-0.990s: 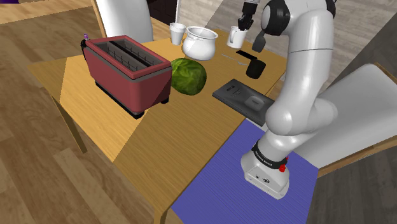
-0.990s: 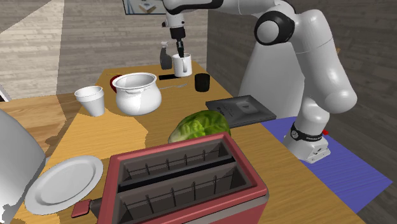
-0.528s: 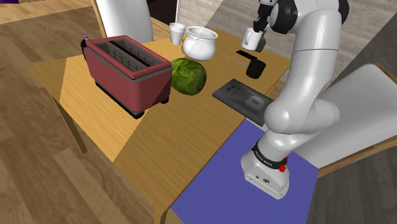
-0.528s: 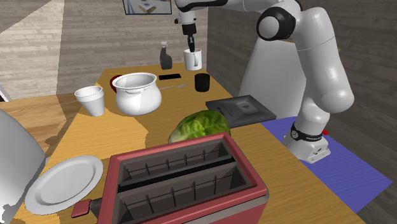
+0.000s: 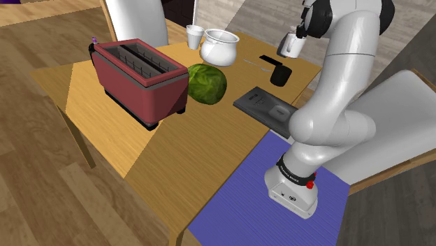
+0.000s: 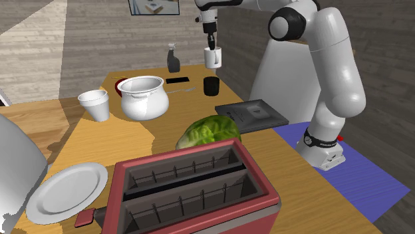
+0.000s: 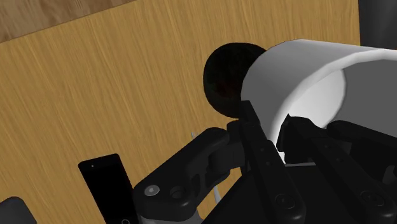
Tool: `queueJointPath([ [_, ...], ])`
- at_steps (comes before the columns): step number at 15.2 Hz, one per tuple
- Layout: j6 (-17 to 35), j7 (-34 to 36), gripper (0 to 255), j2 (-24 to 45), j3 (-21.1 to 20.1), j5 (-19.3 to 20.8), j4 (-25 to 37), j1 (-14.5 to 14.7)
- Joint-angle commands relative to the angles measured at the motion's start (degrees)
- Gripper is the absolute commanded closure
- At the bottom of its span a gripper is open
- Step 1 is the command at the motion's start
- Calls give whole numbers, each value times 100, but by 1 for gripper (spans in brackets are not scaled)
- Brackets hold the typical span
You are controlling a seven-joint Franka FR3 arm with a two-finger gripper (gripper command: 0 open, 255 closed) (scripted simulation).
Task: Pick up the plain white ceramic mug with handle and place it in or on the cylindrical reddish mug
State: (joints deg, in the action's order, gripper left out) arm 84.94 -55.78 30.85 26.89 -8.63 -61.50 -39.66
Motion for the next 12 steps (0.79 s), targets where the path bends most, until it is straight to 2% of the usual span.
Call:
queueJointPath([
  [1, 120, -76, 255, -6, 14, 2, -126, -38],
  [12, 1062, -57, 255, -153, 9, 48, -1226, 145],
])
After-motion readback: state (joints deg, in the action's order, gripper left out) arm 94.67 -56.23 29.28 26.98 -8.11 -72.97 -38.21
